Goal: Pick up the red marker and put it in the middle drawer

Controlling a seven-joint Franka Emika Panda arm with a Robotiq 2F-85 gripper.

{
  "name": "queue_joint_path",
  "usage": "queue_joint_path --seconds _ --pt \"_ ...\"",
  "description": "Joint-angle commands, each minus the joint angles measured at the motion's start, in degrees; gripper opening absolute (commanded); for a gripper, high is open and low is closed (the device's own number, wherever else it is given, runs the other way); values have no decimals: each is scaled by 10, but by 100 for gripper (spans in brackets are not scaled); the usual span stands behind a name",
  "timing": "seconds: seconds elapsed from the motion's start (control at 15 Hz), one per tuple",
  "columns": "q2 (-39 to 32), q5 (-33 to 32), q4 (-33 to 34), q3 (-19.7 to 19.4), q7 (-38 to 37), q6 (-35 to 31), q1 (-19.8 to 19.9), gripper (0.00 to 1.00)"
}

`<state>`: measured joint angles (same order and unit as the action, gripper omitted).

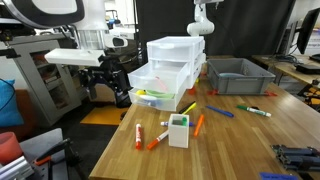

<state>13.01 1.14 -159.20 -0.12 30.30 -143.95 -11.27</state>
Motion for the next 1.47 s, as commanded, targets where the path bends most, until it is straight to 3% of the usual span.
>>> queue_joint_path --seconds 0.0,0.07,0.13,0.73,1.13,1.4 --pt "-89 18 31 -7 53 -34 1 100" --pt "-113 19 43 -3 58 -29 6 100" --pt "-72 8 17 7 34 -27 14 100" --pt "-89 1 26 13 22 -33 18 100" --pt "-161 84 30 12 132 -145 27 100" --pt "-230 161 51 49 232 -201 70 100"
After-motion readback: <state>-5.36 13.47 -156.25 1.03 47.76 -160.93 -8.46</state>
